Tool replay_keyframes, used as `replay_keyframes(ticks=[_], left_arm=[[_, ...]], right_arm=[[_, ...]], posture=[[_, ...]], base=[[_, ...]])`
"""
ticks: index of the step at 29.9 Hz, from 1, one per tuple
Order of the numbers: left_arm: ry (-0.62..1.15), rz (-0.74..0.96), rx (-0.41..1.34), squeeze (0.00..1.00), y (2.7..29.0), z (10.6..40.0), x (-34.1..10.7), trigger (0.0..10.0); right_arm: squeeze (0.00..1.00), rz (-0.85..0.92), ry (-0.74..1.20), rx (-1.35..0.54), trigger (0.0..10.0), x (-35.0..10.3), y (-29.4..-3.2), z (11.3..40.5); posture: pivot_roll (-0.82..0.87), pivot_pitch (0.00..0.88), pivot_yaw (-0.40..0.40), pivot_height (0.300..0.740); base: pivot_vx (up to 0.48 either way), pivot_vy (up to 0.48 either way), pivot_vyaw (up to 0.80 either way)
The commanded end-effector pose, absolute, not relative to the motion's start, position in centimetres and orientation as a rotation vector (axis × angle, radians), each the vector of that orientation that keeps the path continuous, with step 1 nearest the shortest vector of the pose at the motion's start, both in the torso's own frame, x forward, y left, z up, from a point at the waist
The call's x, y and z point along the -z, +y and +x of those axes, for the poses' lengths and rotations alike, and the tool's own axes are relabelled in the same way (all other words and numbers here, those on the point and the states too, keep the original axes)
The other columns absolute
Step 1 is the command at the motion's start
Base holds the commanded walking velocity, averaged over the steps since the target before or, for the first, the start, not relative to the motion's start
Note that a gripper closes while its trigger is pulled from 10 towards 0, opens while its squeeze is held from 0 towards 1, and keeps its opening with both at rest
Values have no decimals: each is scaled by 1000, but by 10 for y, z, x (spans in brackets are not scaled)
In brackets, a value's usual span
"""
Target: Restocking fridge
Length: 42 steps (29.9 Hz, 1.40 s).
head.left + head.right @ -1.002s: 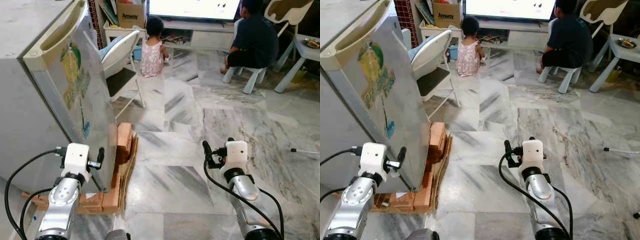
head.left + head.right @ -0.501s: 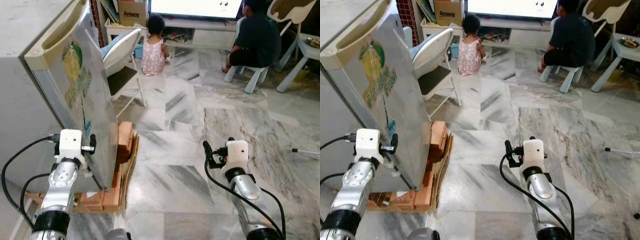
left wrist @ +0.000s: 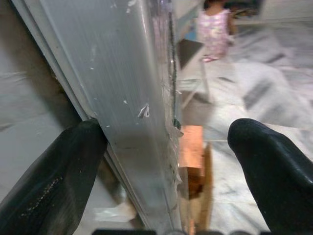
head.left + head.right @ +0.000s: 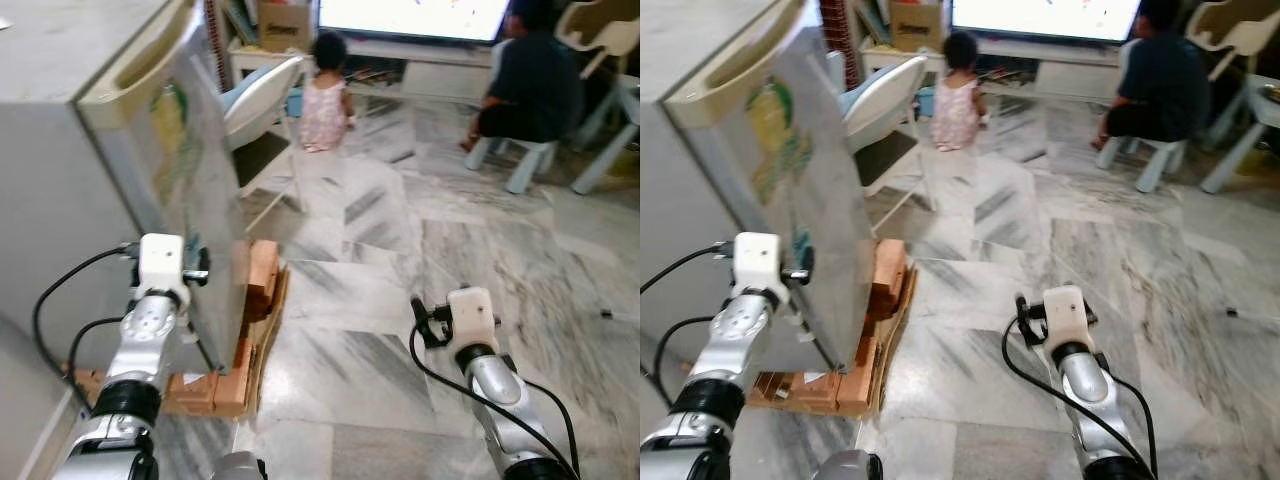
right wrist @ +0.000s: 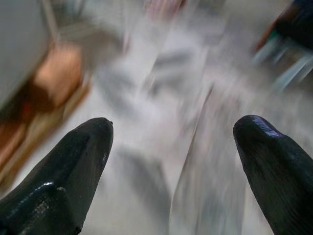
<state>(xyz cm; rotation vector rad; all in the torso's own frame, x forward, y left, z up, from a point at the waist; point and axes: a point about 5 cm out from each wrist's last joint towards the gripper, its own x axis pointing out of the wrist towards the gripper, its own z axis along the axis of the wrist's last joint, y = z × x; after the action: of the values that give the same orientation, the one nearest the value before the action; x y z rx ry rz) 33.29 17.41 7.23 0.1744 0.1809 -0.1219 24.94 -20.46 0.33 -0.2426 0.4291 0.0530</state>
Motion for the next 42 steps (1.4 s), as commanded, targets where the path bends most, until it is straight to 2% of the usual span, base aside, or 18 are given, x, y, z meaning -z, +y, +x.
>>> replay_keyframes(ticks=[1, 2, 3, 4, 6, 7, 9, 11, 14, 15, 17, 21, 22, 23, 27, 31, 34, 42], left_arm=[[-100, 238, 382, 0, 114, 356, -139, 10000], [-133, 181, 563, 0, 77, 349, -150, 10000], [-133, 181, 563, 0, 77, 349, -150, 10000], [-142, 113, 668, 0, 56, 342, -158, 10000], [-162, 56, 794, 0, 34, 330, -167, 10000], [-172, 47, 836, 0, 27, 324, -170, 10000], [-159, 40, 831, 0, 28, 324, -168, 10000], [-104, 83, 677, 0, 64, 339, -150, 10000], [-69, 80, 605, 0, 87, 343, -142, 10000], [-57, 102, 538, 0, 105, 344, -138, 10000], [-43, 84, 488, 0, 122, 343, -136, 10000], [-9, 127, 373, 0, 156, 330, -124, 10000], [-9, 127, 373, 0, 156, 330, -124, 10000], [11, 151, 315, 0, 172, 320, -116, 10000], [68, 164, 208, 0, 201, 297, -96, 10000], [88, 208, 156, 0, 213, 280, -89, 10000], [99, 172, 114, 0, 213, 276, -85, 10000], [98, 168, 151, 0, 191, 283, -80, 10000]], right_arm=[[0, -237, 454, -55, 10000, -2, -204, 252], [0, -234, 456, -76, 10000, -3, -202, 253], [0, -234, 456, -76, 10000, -3, -202, 253], [0, -234, 454, -93, 10000, -4, -200, 254], [0, -240, 454, -114, 10000, -3, -197, 254], [0, -244, 455, -119, 10000, -3, -196, 254], [0, -246, 462, -120, 10000, -2, -195, 254], [0, -237, 471, -122, 10000, 0, -195, 254], [0, -234, 470, -125, 10000, 0, -194, 255], [0, -233, 464, -130, 10000, -1, -193, 255], [0, -230, 444, -131, 10000, -3, -192, 256], [0, -212, 389, -113, 10000, -9, -190, 259], [0, -212, 389, -113, 10000, -9, -190, 259], [0, -201, 337, -99, 10000, -17, -189, 262], [0, -152, 247, -74, 10000, -32, -185, 266], [0, -144, 190, -67, 10000, -43, -184, 270], [0, -124, 179, -58, 10000, -45, -183, 273], [0, -126, 160, -79, 10000, -50, -174, 279]], posture=[[-7, 0, -62, 740], [-11, 0, -60, 740], [-11, 0, -60, 740], [-15, 0, -56, 740], [-20, 0, -55, 740], [-23, 0, -53, 740], [-23, 0, -51, 740], [-19, 0, -51, 740], [-10, 0, -52, 740], [-6, 0, -52, 740], [-1, 0, -52, 740], [6, 0, -43, 740], [6, 0, -43, 740], [11, 0, -40, 740], [29, 0, -42, 740], [34, 0, -45, 740], [31, 0, -54, 740], [14, 0, -50, 740]], base=[[0, 0, 0], [0, 0, 0], [0, 0, 0], [0, 0, 0], [0, 0, 0], [0, 0, 0], [0, 0, 0], [0, 0, 0], [0, 0, 0], [0, 0, 0], [0, 0, 0], [0, 0, 0], [0, 0, 0], [0, 0, 0], [0, 0, 0], [0, 0, 0], [0, -94, 0], [0, -409, -688]])
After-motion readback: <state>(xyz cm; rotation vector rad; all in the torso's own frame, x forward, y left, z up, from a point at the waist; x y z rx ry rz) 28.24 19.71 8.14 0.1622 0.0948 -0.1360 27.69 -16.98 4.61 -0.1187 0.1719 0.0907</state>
